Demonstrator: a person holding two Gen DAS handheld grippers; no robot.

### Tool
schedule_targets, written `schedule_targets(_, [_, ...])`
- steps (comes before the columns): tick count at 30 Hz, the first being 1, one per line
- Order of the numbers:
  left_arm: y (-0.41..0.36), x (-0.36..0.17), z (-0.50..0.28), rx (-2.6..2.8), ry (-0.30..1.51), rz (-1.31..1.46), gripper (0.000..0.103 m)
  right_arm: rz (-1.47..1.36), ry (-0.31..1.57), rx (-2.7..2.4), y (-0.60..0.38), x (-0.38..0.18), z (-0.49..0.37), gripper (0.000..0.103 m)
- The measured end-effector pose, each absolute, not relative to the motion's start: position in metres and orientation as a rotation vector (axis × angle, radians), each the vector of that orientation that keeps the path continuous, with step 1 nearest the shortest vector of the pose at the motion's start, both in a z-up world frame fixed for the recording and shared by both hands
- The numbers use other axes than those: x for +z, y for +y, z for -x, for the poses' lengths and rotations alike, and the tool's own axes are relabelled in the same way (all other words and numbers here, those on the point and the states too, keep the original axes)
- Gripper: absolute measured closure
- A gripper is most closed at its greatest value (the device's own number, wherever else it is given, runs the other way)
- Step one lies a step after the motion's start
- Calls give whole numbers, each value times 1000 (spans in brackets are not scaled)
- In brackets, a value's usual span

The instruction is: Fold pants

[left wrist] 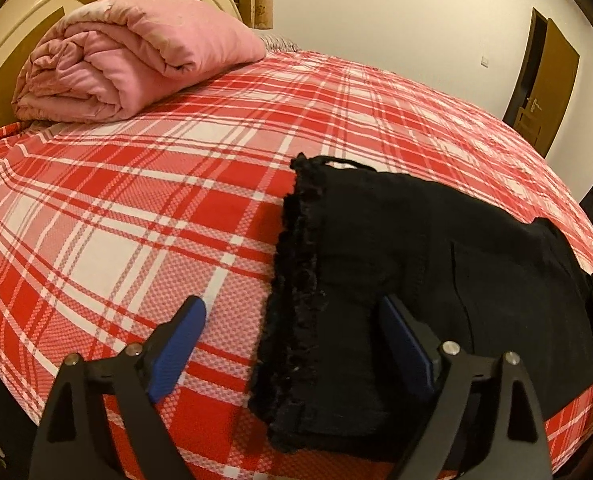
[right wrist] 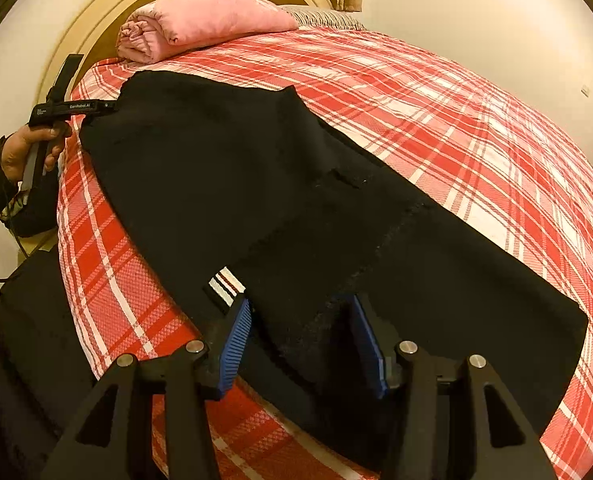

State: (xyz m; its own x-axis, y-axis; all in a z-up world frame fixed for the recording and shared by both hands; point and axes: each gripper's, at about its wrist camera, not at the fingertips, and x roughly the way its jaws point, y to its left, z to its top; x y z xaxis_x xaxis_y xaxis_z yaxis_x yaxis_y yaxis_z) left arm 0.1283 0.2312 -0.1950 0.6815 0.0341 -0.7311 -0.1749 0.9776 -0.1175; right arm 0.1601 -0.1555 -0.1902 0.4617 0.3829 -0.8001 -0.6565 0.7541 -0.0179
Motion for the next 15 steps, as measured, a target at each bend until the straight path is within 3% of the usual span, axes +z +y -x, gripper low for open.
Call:
schedule_targets(7, [232,-195,-129,92,813,181,14,358,865,644,-155,-186,-159,51])
schedule_targets(10, [231,-194,-128,50,810,190,29,348,826,648,-159,-177,-155,51])
schedule_targets(12, [229,-192,-127,-6,811,218,50,336,801,650,-163,-168,-154,51])
schedule_targets(15, [231,-191,-126,-51,815,266,61,331,784,639,-166,-161,-155,51])
